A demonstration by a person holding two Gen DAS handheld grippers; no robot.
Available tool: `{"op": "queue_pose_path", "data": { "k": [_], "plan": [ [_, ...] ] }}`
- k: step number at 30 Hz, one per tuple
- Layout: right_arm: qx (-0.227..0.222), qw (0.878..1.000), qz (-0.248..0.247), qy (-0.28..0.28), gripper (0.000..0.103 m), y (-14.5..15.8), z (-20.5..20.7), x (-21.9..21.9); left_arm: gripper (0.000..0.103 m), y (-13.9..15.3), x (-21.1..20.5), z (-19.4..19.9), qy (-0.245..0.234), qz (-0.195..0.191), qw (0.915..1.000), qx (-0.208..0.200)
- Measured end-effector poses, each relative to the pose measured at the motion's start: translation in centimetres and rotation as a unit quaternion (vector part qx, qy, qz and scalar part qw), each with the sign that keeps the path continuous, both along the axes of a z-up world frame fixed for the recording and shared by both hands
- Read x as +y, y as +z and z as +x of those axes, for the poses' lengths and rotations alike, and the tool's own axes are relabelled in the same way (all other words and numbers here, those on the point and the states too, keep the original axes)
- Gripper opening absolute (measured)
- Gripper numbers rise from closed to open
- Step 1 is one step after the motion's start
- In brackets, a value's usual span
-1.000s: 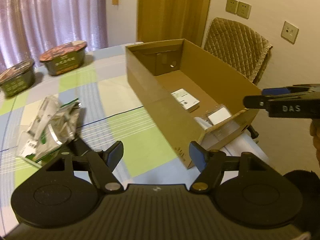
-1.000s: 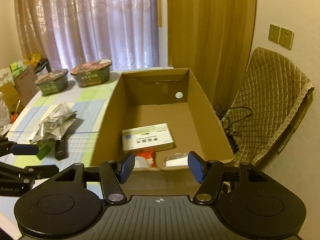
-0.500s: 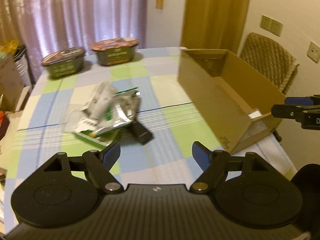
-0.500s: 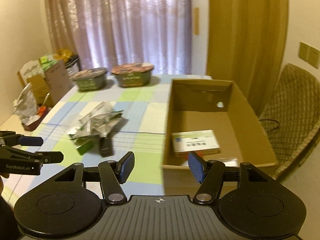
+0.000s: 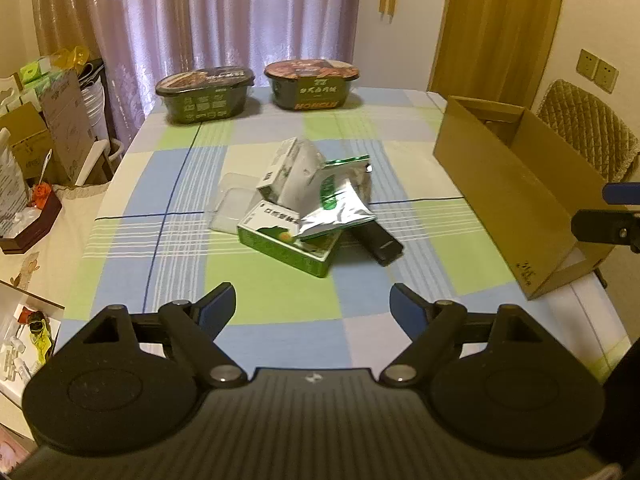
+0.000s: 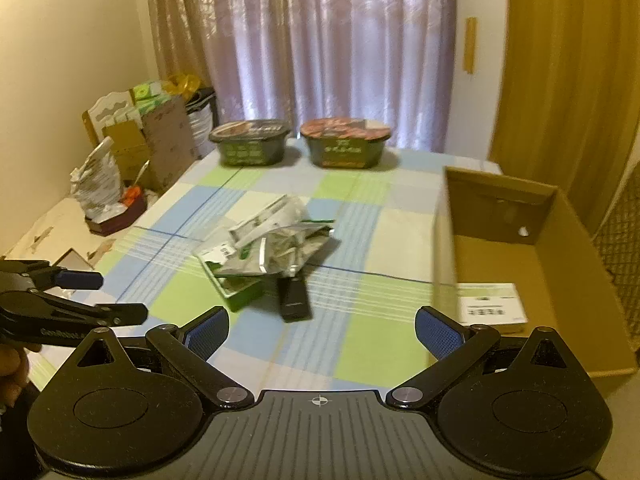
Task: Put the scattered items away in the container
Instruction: 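Move both tools back toward the remaining pile, then grasp the foil tea packet with the left tool while the right tool grasps the black remote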
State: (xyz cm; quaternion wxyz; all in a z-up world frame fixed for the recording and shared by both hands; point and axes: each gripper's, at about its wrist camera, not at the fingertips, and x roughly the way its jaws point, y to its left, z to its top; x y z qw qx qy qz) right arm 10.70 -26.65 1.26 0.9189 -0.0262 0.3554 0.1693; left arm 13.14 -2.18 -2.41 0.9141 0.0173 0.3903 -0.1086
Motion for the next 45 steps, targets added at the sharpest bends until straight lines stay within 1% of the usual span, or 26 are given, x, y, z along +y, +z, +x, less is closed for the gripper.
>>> {"op": "queue_pose_path", "data": {
  "k": [6,11,14,16,18,22,25,28,31,33,35,37,38,40,41,43,45],
  "plan": [
    [0.018,1.000,-0.006,0.018,0.103,-1.1,2.4,2.5,0.082,-1.1,0.8,1.9,-0.006,-0.005,1.0000,0.006],
    [0.035,0.998,-0.028,0.033,0.103,-3.3,4.3,3.8,0.082,-1.5,0.6,4.4,-0.023,-0.024,0.9993,0.017],
    [0.055,0.997,-0.044,0.042,0.103,-4.8,5.5,4.4,0.082,-1.6,0.4,6.3,-0.036,-0.033,0.9984,0.027],
    [0.071,0.995,-0.057,0.051,0.103,-5.7,6.6,4.7,0.082,-1.7,0.1,7.5,-0.052,-0.032,0.9975,0.036],
    [0.085,0.992,-0.066,0.058,0.103,-6.6,7.9,4.8,0.082,-2.0,-0.3,8.8,-0.072,-0.022,0.9961,0.047],
    [0.106,0.990,-0.073,0.062,0.103,-7.9,10.9,4.7,0.082,-2.3,-0.8,11.9,-0.105,-0.008,0.9922,0.067],
    [0.122,0.987,-0.078,0.076,0.103,-8.6,12.6,4.8,0.082,-2.7,-1.3,14.6,-0.132,-0.020,0.9866,0.094],
    [0.122,0.979,-0.106,0.127,0.103,-8.9,13.8,5.5,0.082,-2.9,-2.4,16.9,-0.166,-0.012,0.9803,0.107],
    [0.109,0.961,-0.160,0.199,0.103,-9.2,14.4,6.8,0.082,-3.0,-4.0,18.8,-0.206,0.015,0.9718,0.114],
    [0.101,0.947,-0.194,0.237,0.103,-9.7,14.8,7.4,0.082,-3.5,-4.9,20.1,-0.224,0.018,0.9658,0.130],
    [0.100,0.936,-0.210,0.263,0.103,-10.2,15.2,7.8,0.082,-4.1,-5.6,21.5,-0.228,0.017,0.9624,0.147],
    [0.105,0.930,-0.213,0.279,0.103,-10.8,15.6,7.9,0.082,-4.7,-6.3,22.6,-0.239,0.029,0.9580,0.156],
    [0.108,0.928,-0.214,0.284,0.099,-11.1,15.8,8.0,0.082,-5.1,-6.7,23.2,-0.246,0.034,0.9551,0.162],
    [0.120,0.924,-0.212,0.294,0.087,-11.7,16.2,8.0,0.082,-6.1,-7.3,24.2,-0.254,0.043,0.9495,0.180],
    [0.124,0.924,-0.208,0.294,0.087,-11.8,16.5,8.0,0.082,-6.6,-7.6,24.7,-0.255,0.047,0.9468,0.190],
    [0.133,0.929,-0.191,0.288,0.087,-12.2,17.1,7.7,0.082,-7.8,-7.9,25.4,-0.253,0.059,0.9438,0.204],
    [0.146,0.933,-0.171,0.281,0.087,-12.5,17.7,7.6,0.080,-8.5,-7.8,25.9,-0.249,0.057,0.9420,0.217]
  ]
}}
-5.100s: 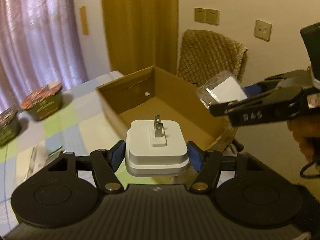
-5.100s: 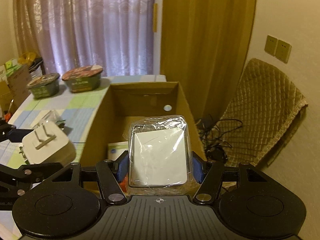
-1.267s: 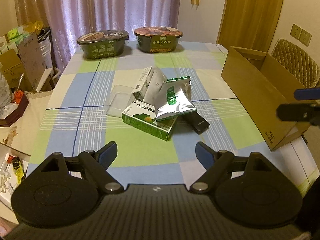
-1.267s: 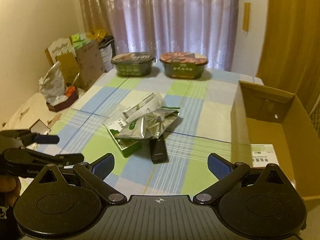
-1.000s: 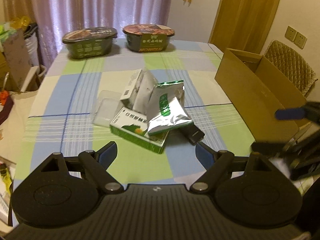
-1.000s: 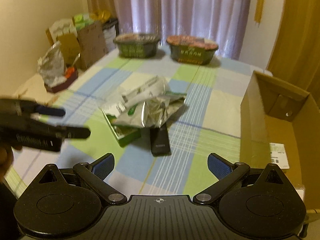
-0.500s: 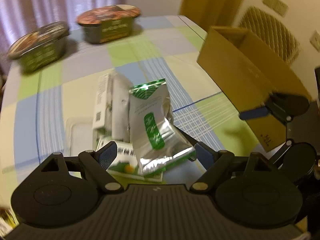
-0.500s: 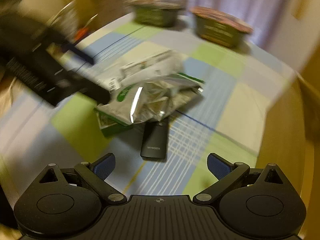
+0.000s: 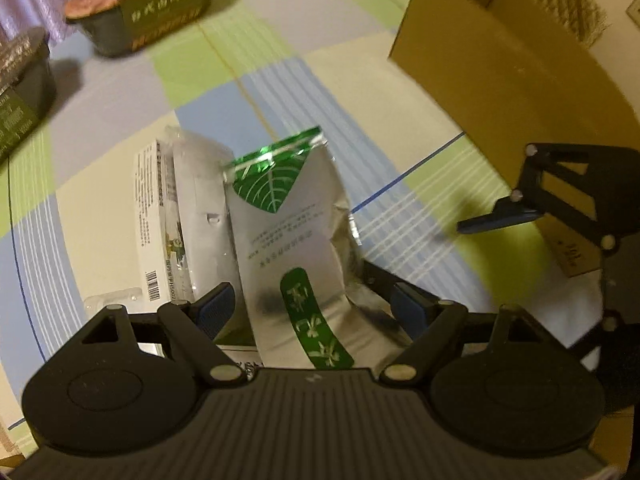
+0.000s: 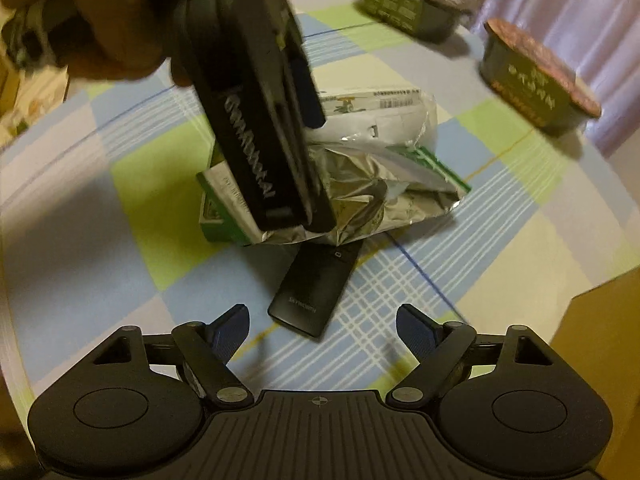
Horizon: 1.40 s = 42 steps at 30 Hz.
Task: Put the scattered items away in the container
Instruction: 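Grasp the foil tea packet with the left tool while the right tool grasps the black remote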
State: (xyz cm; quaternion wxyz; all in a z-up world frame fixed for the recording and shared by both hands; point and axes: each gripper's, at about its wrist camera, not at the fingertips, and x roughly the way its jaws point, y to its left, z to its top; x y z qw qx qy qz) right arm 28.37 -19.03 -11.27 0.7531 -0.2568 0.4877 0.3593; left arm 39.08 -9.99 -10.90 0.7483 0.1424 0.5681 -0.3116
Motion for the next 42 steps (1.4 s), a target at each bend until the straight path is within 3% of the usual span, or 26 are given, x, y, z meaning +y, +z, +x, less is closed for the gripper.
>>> {"op": "queue_pose_path", "data": {
  "k": [4,6,7,10,13,19,26,31,35,36,37,38,39,42],
  "plan": [
    [0.022,1.000,0.013,-0.009,0.087,-0.9,0.9,0.3,0.061,-0.6,0.5,0.7,0.022,-0.015,0.9994,0.024],
    [0.032,0.999,0.020,-0.018,0.080,-1.2,1.4,0.6,0.046,-0.5,0.7,0.8,0.026,-0.018,0.9991,0.027],
    [0.036,0.999,0.022,-0.025,0.070,-1.5,1.8,0.7,0.045,-0.4,0.8,0.8,0.024,-0.016,0.9992,0.026],
    [0.040,0.998,0.025,-0.050,0.068,-2.3,2.7,0.9,0.040,0.0,0.9,0.5,0.018,-0.012,0.9995,0.022],
    [0.046,0.997,0.022,-0.064,0.049,-3.1,3.0,1.0,0.038,0.6,1.2,0.3,0.018,-0.010,0.9997,0.014],
    [0.051,0.993,0.002,-0.103,0.042,-2.4,1.6,-0.2,0.036,1.5,1.2,-0.9,0.001,-0.001,1.0000,-0.005],
    [0.063,0.986,-0.018,-0.150,0.042,-1.7,-5.6,-4.3,0.035,2.9,0.5,-7.2,-0.063,0.016,0.9968,-0.047],
    [0.068,0.983,-0.022,-0.167,0.042,-1.5,-10.1,-6.3,0.034,2.5,-0.2,-14.4,-0.120,0.049,0.9880,-0.084],
    [0.052,0.984,-0.021,-0.170,0.043,-1.5,-11.9,-6.4,0.030,1.9,0.0,-18.1,-0.119,0.045,0.9881,-0.086],
    [0.049,0.984,-0.020,-0.172,0.048,-1.6,-12.1,-6.3,0.030,1.8,0.2,-18.5,-0.114,0.046,0.9885,-0.088],
    [0.044,0.983,-0.019,-0.175,0.068,-1.7,-12.3,-6.2,0.030,1.8,0.4,-18.8,-0.108,0.046,0.9889,-0.091],
    [0.037,0.983,-0.015,-0.177,0.081,-1.6,-12.5,-6.3,0.035,1.7,0.7,-18.8,-0.098,0.045,0.9897,-0.094],
    [0.032,0.984,-0.013,-0.176,0.081,-1.7,-12.7,-6.1,0.046,1.8,0.9,-18.6,-0.086,0.043,0.9907,-0.096],
    [0.021,0.984,-0.010,-0.178,0.081,-1.8,-12.9,-5.9,0.059,1.7,1.4,-17.8,-0.060,0.032,0.9925,-0.102]
  ]
}}
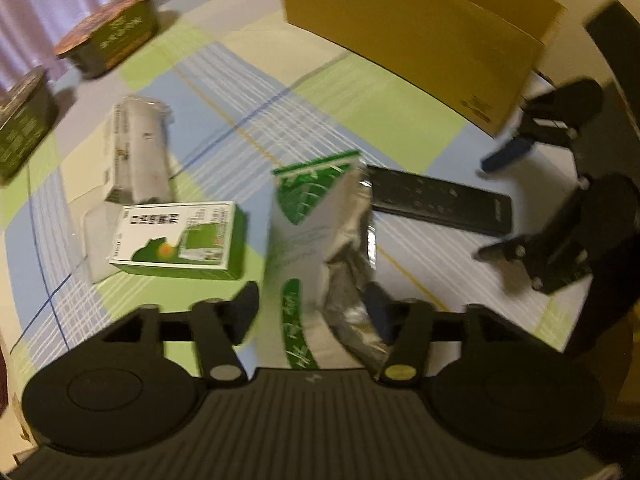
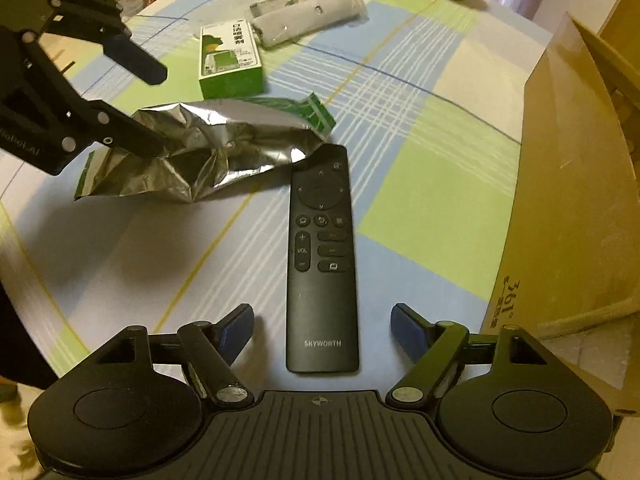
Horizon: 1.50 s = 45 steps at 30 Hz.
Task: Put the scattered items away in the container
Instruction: 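Grasp the foil tea packet with the left tool while the right tool grasps the black remote, then lift the tea packet and remote and carry both over the cardboard box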
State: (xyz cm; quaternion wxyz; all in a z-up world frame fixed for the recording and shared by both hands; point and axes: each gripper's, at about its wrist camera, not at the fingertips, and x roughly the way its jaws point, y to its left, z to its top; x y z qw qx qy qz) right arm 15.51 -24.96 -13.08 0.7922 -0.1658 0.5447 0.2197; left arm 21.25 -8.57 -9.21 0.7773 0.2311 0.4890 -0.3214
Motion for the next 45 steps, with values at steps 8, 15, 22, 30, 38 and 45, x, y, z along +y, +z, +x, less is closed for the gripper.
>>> {"op": "queue_pose_path", "data": {
  "k": [8,15,22,30,38,45],
  "plan": [
    [-0.026,0.999,0.018,-0.006,0.081,-0.1,0.3,-0.3,0.066,-2.7,-0.3,3.4,0.024,-0.027,0.9967,0.072],
    [-0.026,0.999,0.029,0.006,0.081,-0.5,1.0,0.1,0.066,-4.4,-0.6,5.2,0.037,-0.039,0.9903,0.128],
    [-0.026,0.999,0.028,0.017,0.081,-1.0,2.5,0.8,0.036,-3.3,-0.2,4.1,0.033,-0.038,0.9913,0.122],
    [-0.016,0.999,0.033,0.004,0.055,-1.4,2.7,1.1,0.033,-2.7,1.9,2.2,0.059,-0.045,0.9903,0.117],
    [-0.013,0.999,0.035,-0.024,0.041,-1.0,1.6,0.7,0.050,-3.6,2.3,2.5,0.088,-0.057,0.9855,0.133],
    [-0.012,0.998,0.040,-0.047,0.041,-0.6,0.2,-0.1,0.046,-4.5,2.1,3.4,0.109,-0.062,0.9791,0.161]
  ]
}}
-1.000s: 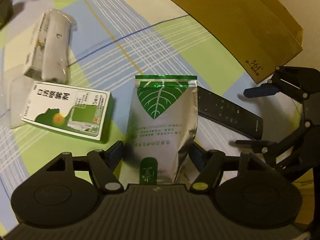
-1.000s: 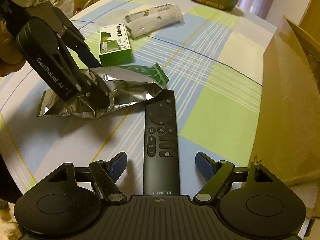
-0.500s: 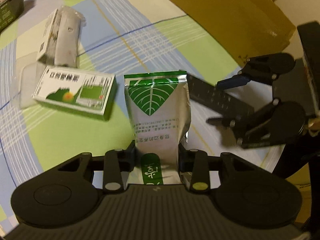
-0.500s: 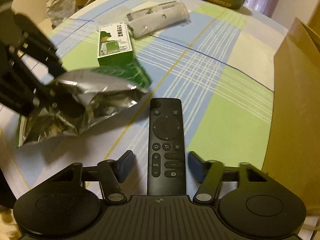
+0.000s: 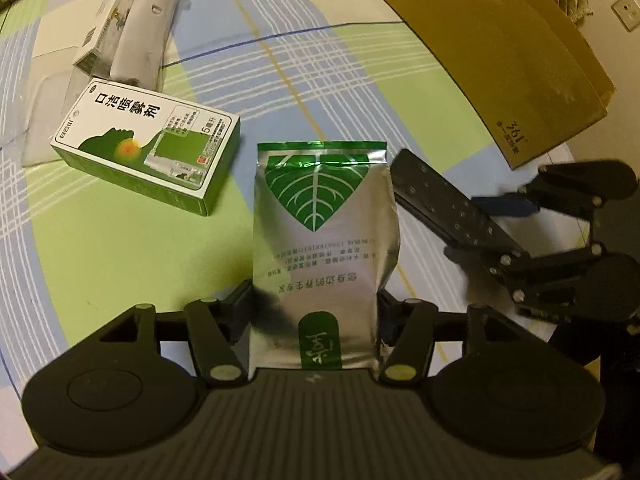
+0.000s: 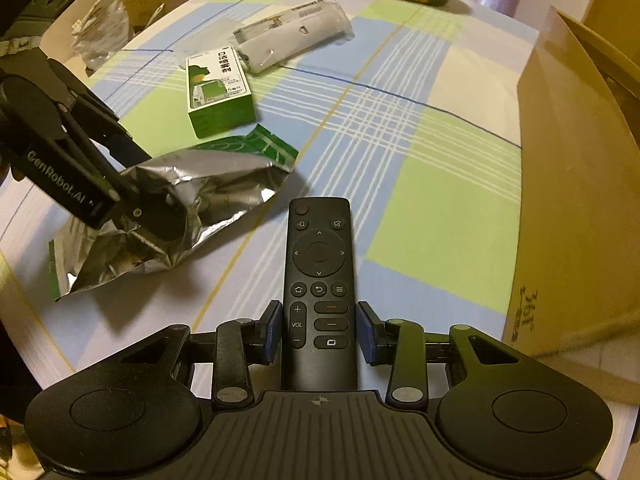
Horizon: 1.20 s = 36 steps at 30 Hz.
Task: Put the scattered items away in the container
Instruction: 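Lift the tea packet and remote and carry both over the cardboard box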
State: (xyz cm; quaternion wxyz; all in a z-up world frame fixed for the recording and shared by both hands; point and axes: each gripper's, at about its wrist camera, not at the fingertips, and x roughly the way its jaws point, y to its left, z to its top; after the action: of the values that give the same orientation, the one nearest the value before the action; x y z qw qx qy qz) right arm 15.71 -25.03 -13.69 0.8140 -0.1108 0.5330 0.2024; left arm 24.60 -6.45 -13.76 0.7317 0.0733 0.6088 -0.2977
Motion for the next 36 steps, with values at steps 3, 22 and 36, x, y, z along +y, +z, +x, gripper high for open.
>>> {"op": "queue_pose_path", "data": {
  "k": [3,22,36],
  "plan": [
    [-0.004,1.000,0.004,-0.011,0.041,0.4,-0.6,-0.4,0.036,0.6,-0.2,-0.4,-0.003,0.001,0.9999,-0.010],
    [-0.085,0.995,0.019,-0.051,0.041,8.3,-4.6,-3.8,0.036,9.4,-2.3,-4.9,-0.024,-0.006,0.9948,-0.099],
    [-0.151,0.980,0.023,-0.127,0.041,15.0,-6.3,-10.9,0.036,14.2,-9.1,-7.0,-0.070,-0.049,0.9866,-0.139]
  ]
}}
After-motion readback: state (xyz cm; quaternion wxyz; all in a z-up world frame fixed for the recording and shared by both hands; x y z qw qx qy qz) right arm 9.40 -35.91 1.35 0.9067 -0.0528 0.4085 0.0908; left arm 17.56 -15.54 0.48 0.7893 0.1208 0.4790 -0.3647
